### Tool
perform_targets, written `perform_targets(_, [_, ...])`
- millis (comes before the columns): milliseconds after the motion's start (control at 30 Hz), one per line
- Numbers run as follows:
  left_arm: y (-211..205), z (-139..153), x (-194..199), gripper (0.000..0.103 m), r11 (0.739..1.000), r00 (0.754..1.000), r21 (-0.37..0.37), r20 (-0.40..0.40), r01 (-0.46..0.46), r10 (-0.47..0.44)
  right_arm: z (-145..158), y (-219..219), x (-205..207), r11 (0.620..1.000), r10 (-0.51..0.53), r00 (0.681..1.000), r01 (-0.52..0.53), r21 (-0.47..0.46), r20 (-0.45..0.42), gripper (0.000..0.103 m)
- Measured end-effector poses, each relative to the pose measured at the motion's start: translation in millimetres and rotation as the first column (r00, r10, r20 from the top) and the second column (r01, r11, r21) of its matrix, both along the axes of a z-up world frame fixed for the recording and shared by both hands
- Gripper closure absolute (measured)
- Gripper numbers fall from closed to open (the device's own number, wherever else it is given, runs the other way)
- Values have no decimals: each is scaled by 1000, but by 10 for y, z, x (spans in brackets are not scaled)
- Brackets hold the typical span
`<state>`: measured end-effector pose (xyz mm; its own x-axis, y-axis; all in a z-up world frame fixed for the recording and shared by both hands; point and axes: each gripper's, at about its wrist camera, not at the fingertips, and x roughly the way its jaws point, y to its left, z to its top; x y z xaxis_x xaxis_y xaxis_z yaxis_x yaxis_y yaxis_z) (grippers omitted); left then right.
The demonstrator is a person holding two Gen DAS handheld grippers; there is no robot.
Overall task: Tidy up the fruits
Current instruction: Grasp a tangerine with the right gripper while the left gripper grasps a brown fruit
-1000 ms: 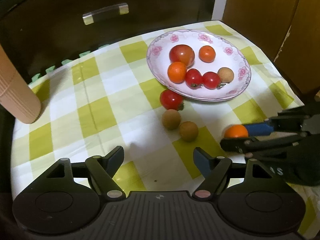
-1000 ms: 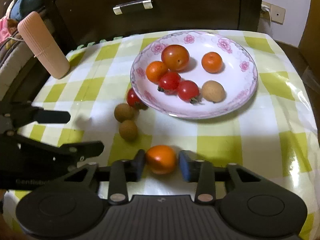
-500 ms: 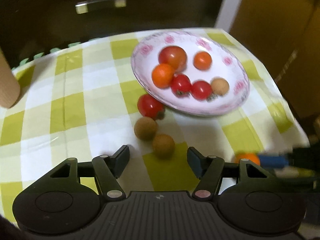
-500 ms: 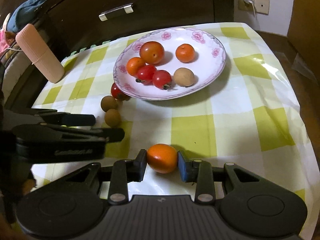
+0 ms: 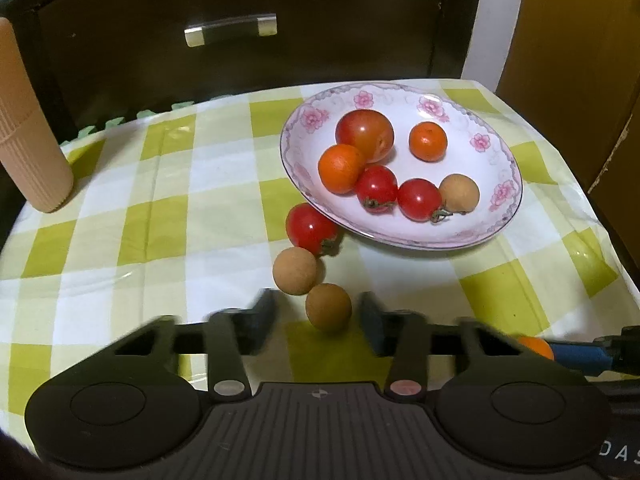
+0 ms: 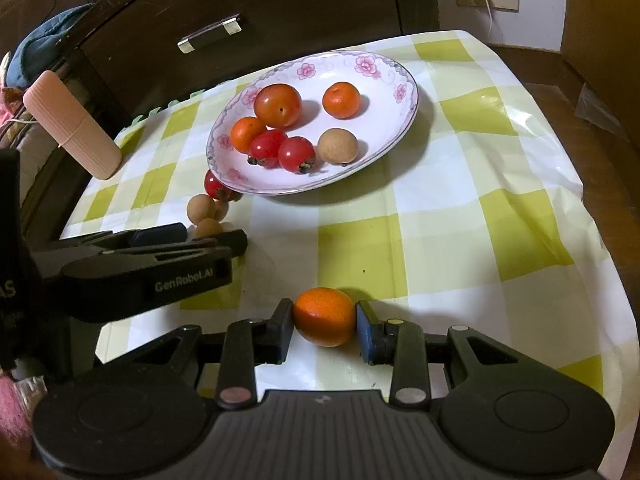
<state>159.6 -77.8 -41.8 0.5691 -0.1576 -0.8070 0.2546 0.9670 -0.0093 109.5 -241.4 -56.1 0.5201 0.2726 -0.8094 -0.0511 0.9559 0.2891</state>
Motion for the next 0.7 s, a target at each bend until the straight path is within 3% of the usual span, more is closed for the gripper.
perform_targets(100, [15, 5, -26, 69, 999, 999, -15, -18, 29, -29, 0, -10, 4, 1000, -3, 1000, 3, 5, -3, 71])
perform_targets(467, [232, 33, -133, 74, 998, 997, 20, -45, 58, -57, 6, 65, -26, 1000, 16, 1000, -16, -12, 5, 71])
perform_targets(600, [272, 50, -121, 68, 996, 995, 13, -45, 86, -85, 3, 102, -46, 999, 31, 999, -31, -20, 7, 71])
perform_targets(700, [201, 42, -106, 50, 992, 991, -5, -41, 128, -128, 2, 106, -60, 999, 34, 999, -34, -23, 9, 71])
